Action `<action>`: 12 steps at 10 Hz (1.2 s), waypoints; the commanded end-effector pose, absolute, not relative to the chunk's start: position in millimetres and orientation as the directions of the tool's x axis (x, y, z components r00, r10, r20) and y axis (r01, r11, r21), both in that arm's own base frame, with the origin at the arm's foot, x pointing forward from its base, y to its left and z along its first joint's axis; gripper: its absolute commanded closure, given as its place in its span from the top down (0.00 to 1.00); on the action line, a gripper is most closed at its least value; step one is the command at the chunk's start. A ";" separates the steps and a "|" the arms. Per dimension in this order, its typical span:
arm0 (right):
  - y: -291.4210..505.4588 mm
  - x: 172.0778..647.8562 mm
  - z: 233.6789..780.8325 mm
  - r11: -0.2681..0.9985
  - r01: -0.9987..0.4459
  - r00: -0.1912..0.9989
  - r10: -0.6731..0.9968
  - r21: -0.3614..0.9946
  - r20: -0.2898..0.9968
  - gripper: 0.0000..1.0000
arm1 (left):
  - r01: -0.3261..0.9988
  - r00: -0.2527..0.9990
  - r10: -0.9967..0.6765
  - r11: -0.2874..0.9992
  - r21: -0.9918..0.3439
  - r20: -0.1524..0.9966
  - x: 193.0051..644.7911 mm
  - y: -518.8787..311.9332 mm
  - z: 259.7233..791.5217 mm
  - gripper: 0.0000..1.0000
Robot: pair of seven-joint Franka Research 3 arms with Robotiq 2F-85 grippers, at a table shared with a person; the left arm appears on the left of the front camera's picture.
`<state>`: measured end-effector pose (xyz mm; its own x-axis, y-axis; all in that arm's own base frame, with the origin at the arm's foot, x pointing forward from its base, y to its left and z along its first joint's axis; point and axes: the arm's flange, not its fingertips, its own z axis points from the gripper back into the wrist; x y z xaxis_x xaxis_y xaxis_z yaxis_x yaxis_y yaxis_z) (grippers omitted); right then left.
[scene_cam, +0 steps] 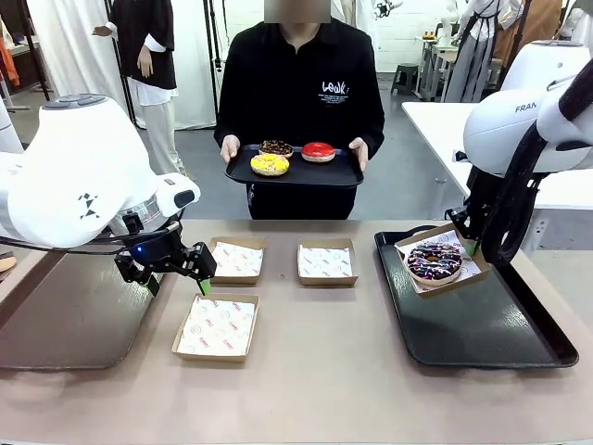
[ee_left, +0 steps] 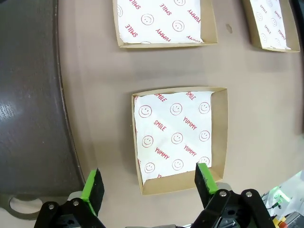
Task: Individually package the donuts and arrange them on the tray.
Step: Place the picked Paper togo box on the Handle tray while simultaneously picking up another Paper togo box from the table with the other hand.
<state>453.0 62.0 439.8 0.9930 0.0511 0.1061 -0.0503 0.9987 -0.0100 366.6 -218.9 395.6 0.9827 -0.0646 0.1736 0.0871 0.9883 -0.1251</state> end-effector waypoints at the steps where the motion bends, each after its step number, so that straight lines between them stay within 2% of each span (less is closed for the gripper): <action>1: 60.4 450.0 431.6 1.000 0.002 0.996 0.001 -0.029 0.089 0.01 | 0.015 0.987 0.006 0.992 -0.129 0.160 370.6 -220.2 392.0 1.00; 7: 55.6 401.9 404.6 0.999 0.002 0.998 0.000 -0.034 0.059 0.01 | -0.152 0.984 0.154 0.988 -0.031 0.093 392.0 -229.9 365.6 1.00; 10: 51.8 388.7 391.9 0.999 0.026 0.998 -0.025 -0.024 0.060 0.01 | -0.161 0.985 0.161 0.987 -0.004 0.067 399.9 -234.4 349.0 1.00; 12: 52.0 391.0 386.0 0.999 0.043 0.998 -0.042 -0.020 0.053 0.01 | -0.108 0.992 0.109 0.994 -0.007 0.063 396.9 -236.5 343.4 1.00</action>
